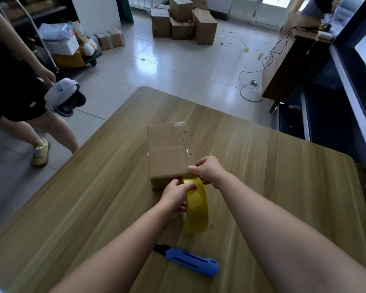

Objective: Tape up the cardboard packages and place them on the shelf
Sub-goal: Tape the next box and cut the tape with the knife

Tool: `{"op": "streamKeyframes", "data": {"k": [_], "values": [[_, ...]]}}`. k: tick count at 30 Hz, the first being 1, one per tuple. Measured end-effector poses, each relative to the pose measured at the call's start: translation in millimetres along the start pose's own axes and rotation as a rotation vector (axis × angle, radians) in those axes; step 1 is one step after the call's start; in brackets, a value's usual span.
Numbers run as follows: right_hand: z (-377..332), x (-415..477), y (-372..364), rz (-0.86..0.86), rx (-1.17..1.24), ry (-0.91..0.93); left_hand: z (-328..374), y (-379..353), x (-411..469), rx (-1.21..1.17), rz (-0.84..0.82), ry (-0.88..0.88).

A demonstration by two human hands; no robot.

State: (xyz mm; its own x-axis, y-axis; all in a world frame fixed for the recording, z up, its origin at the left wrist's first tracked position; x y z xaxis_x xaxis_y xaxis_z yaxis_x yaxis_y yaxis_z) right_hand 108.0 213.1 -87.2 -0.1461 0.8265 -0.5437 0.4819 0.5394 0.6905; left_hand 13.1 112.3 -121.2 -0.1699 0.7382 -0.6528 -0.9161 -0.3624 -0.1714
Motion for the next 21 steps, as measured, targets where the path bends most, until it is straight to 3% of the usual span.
{"op": "streamKeyframes", "data": {"k": [12,16,21], "values": [[7.7,7.4,4.4,0.133,-0.006,-0.087,-0.9,0.0,7.0,0.06,-0.062,0.029],[10.0,10.1,-1.2,0.143,0.124,-0.11,-6.5,0.9,3.5,0.029,-0.08,0.107],[12.1,9.4,-3.5,0.142,0.167,-0.114,-8.9,-0.6,1.5,0.015,-0.12,0.085]]}}
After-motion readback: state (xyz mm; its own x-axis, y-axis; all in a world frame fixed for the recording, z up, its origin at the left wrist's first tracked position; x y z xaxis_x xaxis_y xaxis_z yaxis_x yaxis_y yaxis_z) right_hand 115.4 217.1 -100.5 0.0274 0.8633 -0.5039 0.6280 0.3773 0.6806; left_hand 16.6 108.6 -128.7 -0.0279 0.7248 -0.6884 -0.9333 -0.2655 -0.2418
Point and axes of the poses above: each hand's wrist, its own x-axis towards the middle knuckle, its own y-axis out of the back of the hand, z = x × y, the point moved 9 cm from there along x, towards the middle knuckle, and after that the axes turned 14 degrees about -x, right-handed, at the moved point
